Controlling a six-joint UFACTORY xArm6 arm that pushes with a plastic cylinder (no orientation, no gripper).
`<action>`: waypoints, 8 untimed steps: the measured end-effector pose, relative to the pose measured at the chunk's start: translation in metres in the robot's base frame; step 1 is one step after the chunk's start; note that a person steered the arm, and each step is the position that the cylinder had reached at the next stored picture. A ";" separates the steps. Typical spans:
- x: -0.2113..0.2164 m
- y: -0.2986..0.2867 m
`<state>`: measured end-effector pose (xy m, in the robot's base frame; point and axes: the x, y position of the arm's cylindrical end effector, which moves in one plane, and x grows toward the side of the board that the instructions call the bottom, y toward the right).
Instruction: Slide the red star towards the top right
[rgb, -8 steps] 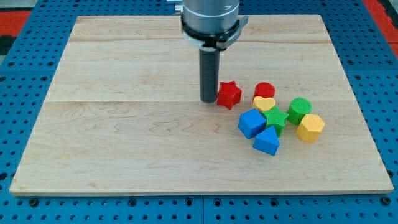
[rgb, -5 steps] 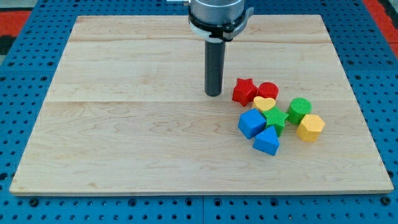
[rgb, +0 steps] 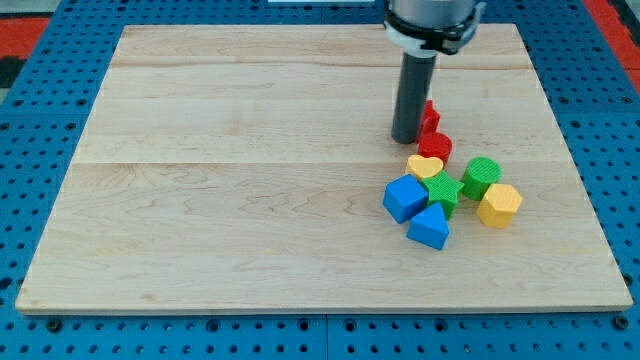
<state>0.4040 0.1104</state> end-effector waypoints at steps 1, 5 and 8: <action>-0.004 0.031; -0.112 0.011; -0.143 0.019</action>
